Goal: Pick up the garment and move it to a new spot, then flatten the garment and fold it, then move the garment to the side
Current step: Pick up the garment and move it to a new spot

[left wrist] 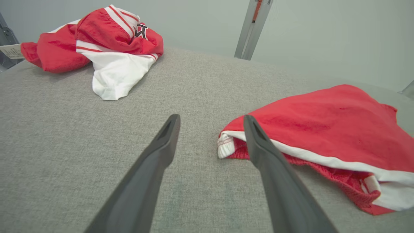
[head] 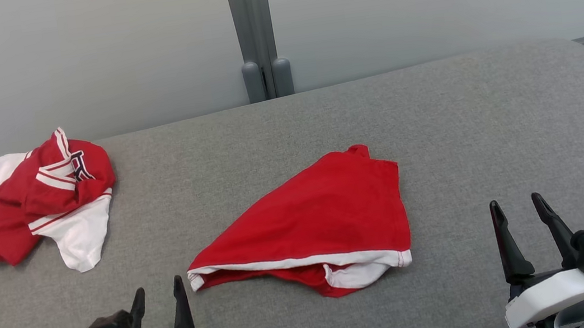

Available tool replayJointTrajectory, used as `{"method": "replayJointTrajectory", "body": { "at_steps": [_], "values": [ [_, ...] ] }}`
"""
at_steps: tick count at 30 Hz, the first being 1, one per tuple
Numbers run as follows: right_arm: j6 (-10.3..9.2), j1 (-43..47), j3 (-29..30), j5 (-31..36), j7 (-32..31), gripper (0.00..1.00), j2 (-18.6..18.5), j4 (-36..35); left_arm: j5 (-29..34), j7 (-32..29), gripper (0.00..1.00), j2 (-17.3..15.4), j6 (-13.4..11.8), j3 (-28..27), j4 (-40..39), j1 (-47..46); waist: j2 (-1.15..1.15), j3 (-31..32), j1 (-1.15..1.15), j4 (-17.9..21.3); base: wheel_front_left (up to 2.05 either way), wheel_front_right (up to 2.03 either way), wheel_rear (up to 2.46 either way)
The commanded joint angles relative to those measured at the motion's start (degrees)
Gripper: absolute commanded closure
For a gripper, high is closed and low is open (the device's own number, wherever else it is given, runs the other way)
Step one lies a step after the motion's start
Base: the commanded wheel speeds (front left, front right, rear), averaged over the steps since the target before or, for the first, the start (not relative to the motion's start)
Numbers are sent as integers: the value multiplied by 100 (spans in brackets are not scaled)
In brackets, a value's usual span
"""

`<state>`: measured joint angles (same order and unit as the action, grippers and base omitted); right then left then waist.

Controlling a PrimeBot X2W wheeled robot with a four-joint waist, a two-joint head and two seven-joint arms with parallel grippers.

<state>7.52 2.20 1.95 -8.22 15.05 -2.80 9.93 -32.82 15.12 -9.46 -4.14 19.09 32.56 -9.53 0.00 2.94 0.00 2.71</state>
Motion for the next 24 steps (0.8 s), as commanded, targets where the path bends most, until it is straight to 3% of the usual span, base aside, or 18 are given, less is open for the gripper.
{"method": "replayJointTrajectory", "body": {
  "at_steps": [1,9,24],
  "values": [
    [-6,100,2,37,19,0,-17,6,120,4,0,62,-33,-103,-171,199,0,122,0,-81,0,0,0],
    [-6,204,-26,51,20,0,-17,30,622,5,0,446,96,-478,-858,854,0,341,0,-277,0,0,0],
    [-6,232,-123,-19,19,0,-17,99,1002,5,0,627,267,-837,-1058,1217,0,373,0,-403,0,0,0]
  ]
}}
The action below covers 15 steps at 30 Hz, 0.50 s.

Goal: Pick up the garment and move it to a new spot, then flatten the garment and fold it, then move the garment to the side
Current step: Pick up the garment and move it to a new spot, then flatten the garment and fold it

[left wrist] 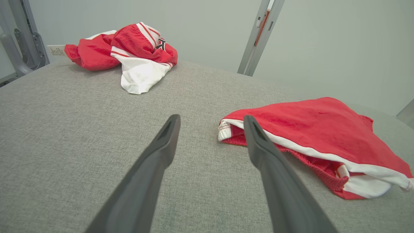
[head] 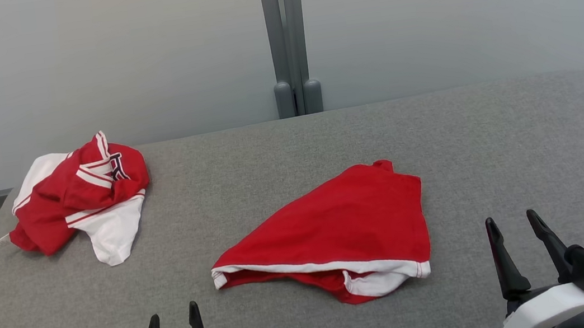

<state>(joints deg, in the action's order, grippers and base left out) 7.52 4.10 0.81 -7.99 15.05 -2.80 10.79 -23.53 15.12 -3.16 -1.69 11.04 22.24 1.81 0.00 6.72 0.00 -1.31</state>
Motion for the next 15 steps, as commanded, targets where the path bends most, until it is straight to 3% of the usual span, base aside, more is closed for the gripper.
{"method": "replayJointTrajectory", "body": {
  "at_steps": [1,15],
  "values": [
    [-6,37,-13,-45,19,0,-17,17,95,5,0,1,25,-44,-24,74,0,-12,0,-4,0,0,0],
    [-6,-36,-17,-42,19,0,-17,69,218,5,0,24,85,-88,9,-11,0,-98,0,31,0,0,0]
  ]
}}
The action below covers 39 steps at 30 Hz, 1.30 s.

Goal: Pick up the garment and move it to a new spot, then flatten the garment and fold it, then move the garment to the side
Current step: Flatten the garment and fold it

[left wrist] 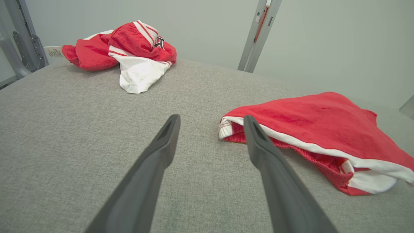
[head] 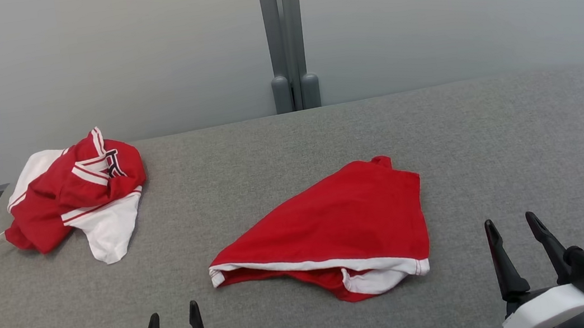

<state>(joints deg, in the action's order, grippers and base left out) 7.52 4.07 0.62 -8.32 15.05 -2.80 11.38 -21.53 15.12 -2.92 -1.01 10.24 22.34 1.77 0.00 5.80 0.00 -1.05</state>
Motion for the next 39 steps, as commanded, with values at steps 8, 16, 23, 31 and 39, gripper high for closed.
{"method": "replayJointTrajectory", "body": {
  "at_steps": [8,16,23,31,39],
  "values": [
    [-6,-27,-119,60,19,0,-15,196,9,5,0,0,-28,103,-74,-106,0,-115,0,-30,0,0,0],
    [-6,-332,-677,187,20,0,-18,1080,20,5,0,-2,-40,215,-80,-236,0,-333,0,-337,0,0,0],
    [-6,-668,-769,22,20,0,-18,1818,62,5,0,-2,-40,208,-45,-299,0,-475,0,-627,0,0,0],
    [-6,-960,-796,-159,19,50,-18,2297,119,5,0,-2,-19,152,-25,-323,0,-586,0,-801,0,0,0],
    [-6,-1255,-848,-228,20,78,-17,2595,145,5,0,-2,-24,142,-13,-382,0,-671,0,-789,0,0,0]
  ]
}}
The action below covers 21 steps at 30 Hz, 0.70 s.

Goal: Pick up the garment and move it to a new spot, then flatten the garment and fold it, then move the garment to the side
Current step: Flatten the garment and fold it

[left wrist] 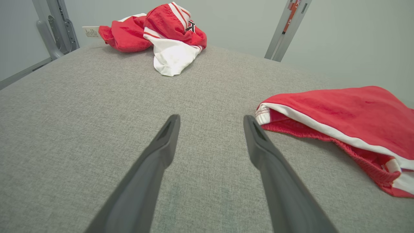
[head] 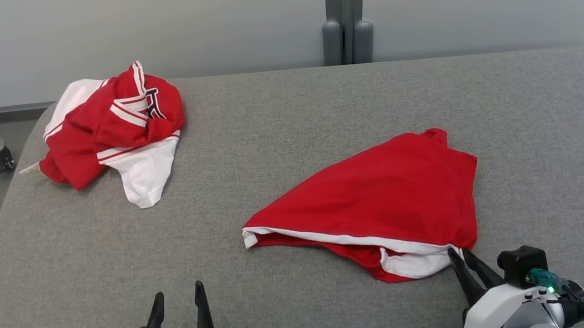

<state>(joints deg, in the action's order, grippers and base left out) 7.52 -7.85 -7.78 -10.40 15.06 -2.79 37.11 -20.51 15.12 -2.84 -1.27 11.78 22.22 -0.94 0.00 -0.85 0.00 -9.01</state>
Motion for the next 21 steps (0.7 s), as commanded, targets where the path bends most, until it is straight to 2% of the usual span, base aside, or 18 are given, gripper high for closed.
{"method": "replayJointTrajectory", "body": {
  "at_steps": [1,2,9,15,21],
  "values": [
    [-6,-92,-18,-33,18,87,-20,35,46,5,0,-9,5,-13,5,-112,0,-12,0,13,0,0,0],
    [-6,-116,-32,-61,19,100,-20,40,47,5,0,-9,6,-14,9,-112,0,-17,0,22,0,0,0],
    [-6,-30,-46,-175,18,100,-20,-363,18,5,0,-9,-5,-40,7,-75,0,20,0,145,0,0,0],
    [-6,417,38,-234,18,100,-19,-1177,-49,5,0,-9,-31,-52,-31,26,0,99,0,348,0,0,0],
    [-6,949,90,-44,18,100,-18,-1565,-111,4,0,-10,-40,-2,-33,43,0,152,0,497,0,0,0]
  ]
}}
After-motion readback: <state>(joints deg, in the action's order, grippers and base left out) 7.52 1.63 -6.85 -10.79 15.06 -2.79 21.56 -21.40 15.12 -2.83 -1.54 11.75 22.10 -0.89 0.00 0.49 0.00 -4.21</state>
